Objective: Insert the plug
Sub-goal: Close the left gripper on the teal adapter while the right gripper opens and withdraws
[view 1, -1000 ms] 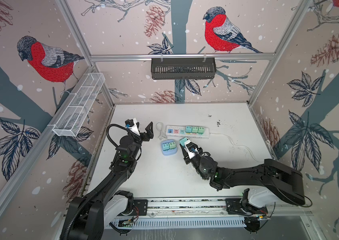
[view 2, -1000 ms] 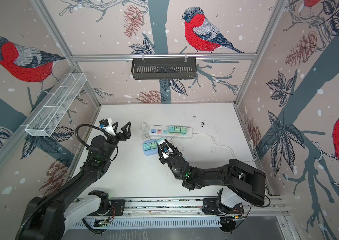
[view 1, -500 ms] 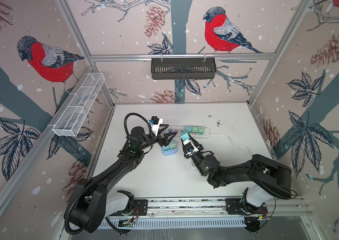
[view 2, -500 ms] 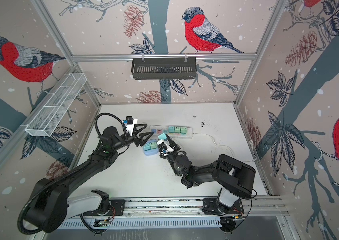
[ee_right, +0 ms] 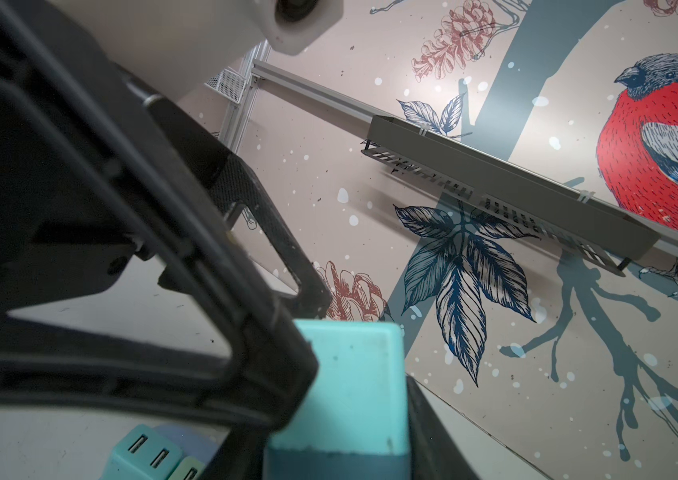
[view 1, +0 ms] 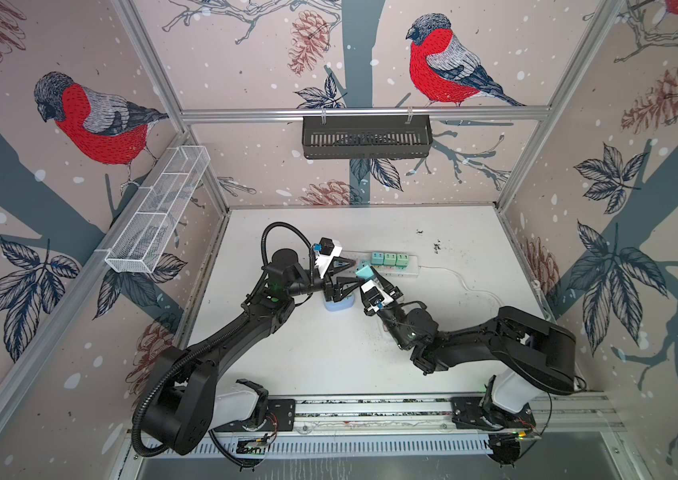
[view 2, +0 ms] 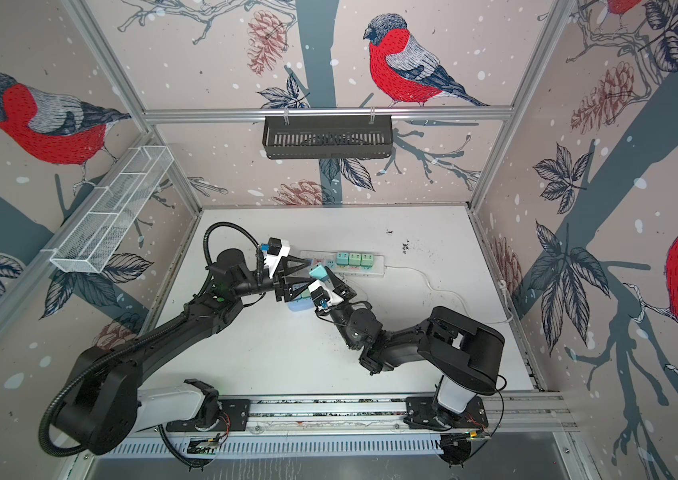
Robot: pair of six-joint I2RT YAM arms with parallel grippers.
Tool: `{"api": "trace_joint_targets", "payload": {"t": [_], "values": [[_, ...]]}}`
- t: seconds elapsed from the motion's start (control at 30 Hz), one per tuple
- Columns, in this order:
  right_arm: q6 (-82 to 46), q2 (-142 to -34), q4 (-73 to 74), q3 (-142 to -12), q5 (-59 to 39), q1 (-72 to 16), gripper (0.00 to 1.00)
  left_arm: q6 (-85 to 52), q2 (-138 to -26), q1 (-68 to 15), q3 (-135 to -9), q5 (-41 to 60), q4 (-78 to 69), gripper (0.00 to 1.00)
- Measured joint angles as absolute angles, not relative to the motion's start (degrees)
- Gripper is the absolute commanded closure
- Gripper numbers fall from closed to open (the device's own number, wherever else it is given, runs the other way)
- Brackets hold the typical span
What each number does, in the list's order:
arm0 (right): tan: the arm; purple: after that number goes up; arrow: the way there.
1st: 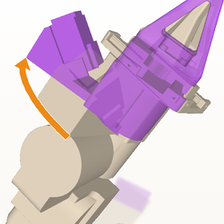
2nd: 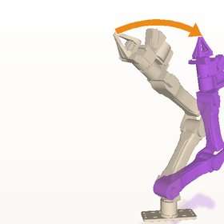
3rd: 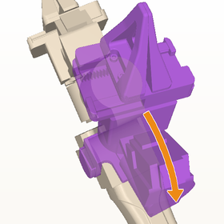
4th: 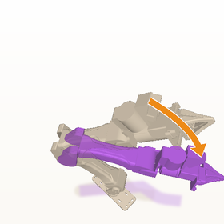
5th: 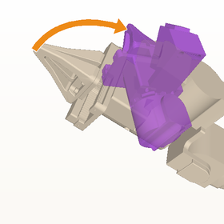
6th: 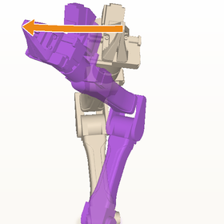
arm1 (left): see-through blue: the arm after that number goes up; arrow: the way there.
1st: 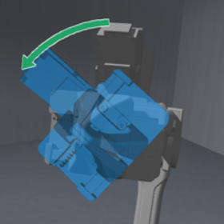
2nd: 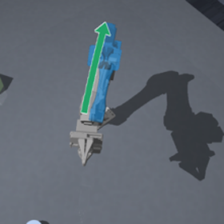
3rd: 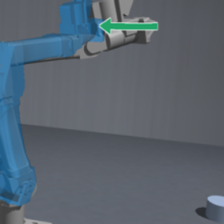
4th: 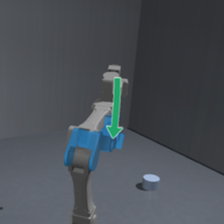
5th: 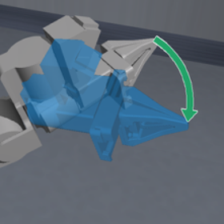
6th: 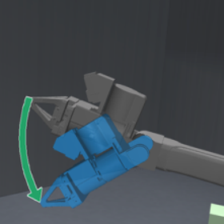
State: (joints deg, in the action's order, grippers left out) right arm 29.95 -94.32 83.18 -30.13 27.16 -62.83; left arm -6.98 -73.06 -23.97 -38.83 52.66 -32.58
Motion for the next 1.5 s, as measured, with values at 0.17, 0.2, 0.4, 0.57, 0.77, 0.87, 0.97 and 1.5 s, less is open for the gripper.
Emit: {"api": "trace_joint_targets", "payload": {"t": [0.17,0.2,0.4,0.57,0.77,0.87,0.97,1.5], "values": [[30.3,-95.3,83.2,-31.2,26.2,-62.8,0.97,-5.7,-75.3,-24.6,-40.7,54.1,-30.5,0.39],[30.3,-95.4,83.2,-31.2,26.0,-62.9,0.97,-5.5,-75.7,-24.6,-41.1,54.3,-30.1,0.4],[31.5,-95.7,83.2,-31.5,25.8,-62.9,0.97,-3.9,-76.8,-25.3,-42.5,53.3,-28.0,0.65],[31.7,-96.0,83.4,-31.7,26.9,-62.8,0.96,-2.9,-77.0,-26.0,-43.6,51.7,-26.3,0.93],[31.6,-95.9,83.2,-31.5,27.2,-63.0,0.51,-1.1,-77.1,-26.1,-43.6,51.5,-26.0,1.0],[31.5,-94.7,82.3,-30.7,27.3,-63.4,0.31,0.6,-77.1,-26.4,-43.6,51.7,-25.2,1.0],[31.5,-92.7,81.4,-29.3,27.1,-63.8,0.24,2.4,-77.1,-26.5,-43.6,51.4,-24.8,1.0],[23.7,-68.4,76.2,-15.6,30.4,-58.0,0.16,14.1,-83.5,-24.0,-45.5,41.4,-20.8,1.0]]}}
